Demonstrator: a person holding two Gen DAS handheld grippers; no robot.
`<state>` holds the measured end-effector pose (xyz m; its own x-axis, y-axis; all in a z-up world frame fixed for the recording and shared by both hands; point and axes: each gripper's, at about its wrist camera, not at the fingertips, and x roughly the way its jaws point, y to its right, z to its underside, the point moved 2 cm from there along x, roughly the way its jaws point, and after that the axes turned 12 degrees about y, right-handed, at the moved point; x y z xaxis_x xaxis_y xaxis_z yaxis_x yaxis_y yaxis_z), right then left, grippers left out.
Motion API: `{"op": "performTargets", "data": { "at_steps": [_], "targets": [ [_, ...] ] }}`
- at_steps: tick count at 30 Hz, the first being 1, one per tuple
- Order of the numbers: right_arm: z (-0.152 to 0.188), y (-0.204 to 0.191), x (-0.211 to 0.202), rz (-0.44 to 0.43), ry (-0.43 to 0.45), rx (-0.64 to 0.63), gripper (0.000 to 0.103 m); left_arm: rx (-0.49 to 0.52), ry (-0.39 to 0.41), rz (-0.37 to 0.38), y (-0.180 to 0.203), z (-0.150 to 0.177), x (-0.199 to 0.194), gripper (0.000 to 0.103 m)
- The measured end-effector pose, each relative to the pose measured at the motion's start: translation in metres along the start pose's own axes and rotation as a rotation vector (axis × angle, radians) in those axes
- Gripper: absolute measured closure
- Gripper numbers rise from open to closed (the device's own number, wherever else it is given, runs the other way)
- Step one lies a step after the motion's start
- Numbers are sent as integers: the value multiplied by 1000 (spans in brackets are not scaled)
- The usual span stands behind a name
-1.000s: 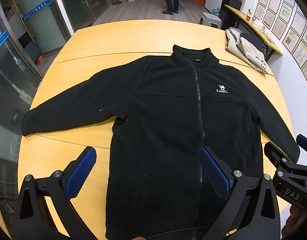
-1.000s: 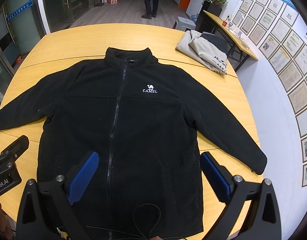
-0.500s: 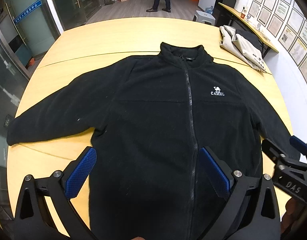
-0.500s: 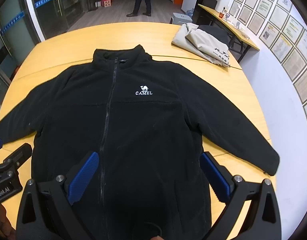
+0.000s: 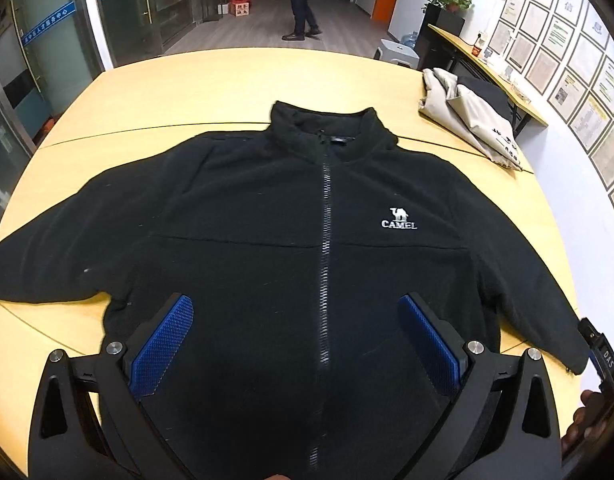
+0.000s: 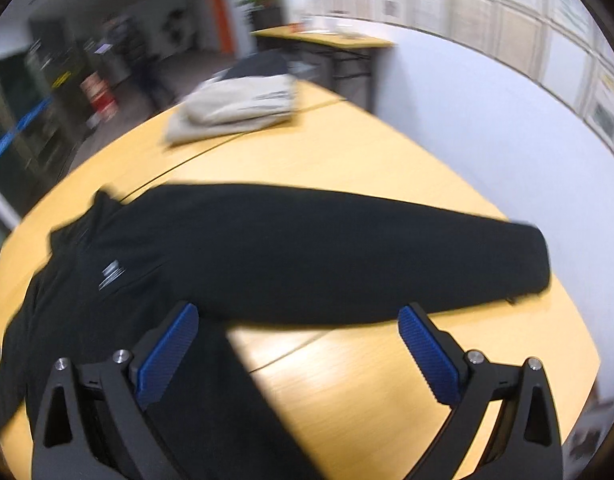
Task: Fold clothes
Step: 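Grasp the jacket sleeve cuff with the right gripper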
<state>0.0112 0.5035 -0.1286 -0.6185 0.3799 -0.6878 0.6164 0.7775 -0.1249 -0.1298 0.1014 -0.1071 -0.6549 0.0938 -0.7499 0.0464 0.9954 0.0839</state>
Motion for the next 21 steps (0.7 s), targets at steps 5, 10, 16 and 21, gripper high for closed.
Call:
{"op": "performTargets", "data": {
  "at_steps": [5,10,16,21],
  "targets": [
    [-1,80,23,119,13,94,1,8,-6,-6,13,2,10,0],
    [5,144,42,206,18,144,1,-50,-14,-18,16,2,21,0],
    [15,214,64,301,14,203,1,-64,-3,-64,19,0,20,0],
    [31,228,76,295,-8,250,7,-62,0,-87,22,3,14,0]
  ]
}}
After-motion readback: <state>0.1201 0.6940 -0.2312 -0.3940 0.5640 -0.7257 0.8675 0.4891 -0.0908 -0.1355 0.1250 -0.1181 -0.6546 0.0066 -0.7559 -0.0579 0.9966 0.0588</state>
